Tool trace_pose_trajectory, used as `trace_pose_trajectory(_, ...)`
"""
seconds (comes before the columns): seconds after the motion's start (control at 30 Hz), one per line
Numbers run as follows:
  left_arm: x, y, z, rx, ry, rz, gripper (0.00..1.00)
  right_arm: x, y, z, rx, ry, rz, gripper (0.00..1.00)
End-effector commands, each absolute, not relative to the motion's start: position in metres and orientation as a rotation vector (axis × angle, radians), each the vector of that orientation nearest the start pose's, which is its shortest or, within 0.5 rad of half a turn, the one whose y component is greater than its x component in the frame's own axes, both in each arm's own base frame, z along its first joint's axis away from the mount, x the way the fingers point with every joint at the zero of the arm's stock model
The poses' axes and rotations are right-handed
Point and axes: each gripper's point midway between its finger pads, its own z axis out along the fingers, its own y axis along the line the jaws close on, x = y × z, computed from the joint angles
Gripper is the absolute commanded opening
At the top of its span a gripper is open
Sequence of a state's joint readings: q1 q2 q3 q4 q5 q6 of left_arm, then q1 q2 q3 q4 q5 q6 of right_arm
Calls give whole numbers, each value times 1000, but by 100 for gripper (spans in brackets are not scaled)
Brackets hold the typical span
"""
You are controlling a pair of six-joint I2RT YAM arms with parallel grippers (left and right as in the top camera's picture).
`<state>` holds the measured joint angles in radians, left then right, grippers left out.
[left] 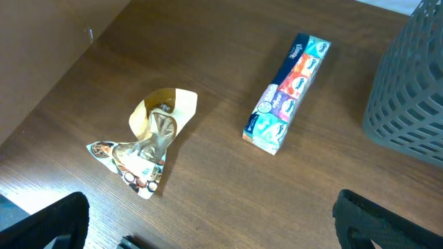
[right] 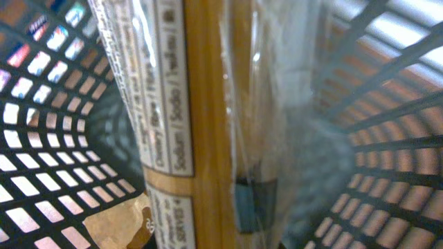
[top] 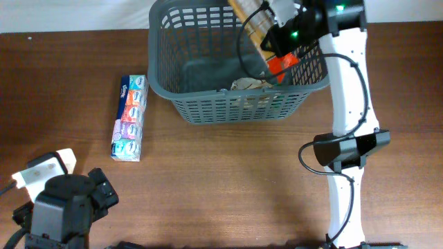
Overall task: Pack container
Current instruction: 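Lift the red-capped package and carry it into the basket, then release the package in the basket and pull the right gripper back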
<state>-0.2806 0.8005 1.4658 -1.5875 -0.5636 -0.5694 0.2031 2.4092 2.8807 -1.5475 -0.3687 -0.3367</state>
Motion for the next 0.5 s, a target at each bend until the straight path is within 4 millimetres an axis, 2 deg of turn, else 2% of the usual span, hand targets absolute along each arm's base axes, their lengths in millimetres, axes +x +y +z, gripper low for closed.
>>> trace_pose_trajectory(0.0, 145, 54, 325, -570, 2263, 288, 99, 488, 185, 253, -849, 2439, 497, 4)
trace_pose_trajectory(0.17, 145, 54, 325, -570, 2263, 288, 99, 481, 194, 228, -879, 2511, 523, 4)
trace_pose_trajectory(0.4, 145, 54, 325, -570, 2263, 288, 100, 479, 196, 221, -892, 2531, 496, 4)
trace_pose_trajectory(0.43, 145, 54, 325, -570, 2263, 288, 100, 479, 196, 221, -892, 2532, 497, 7)
trace_pose_trajectory(0.47, 145, 54, 325, -570, 2263, 288, 100, 479, 196, 221, -892, 2532, 497, 18)
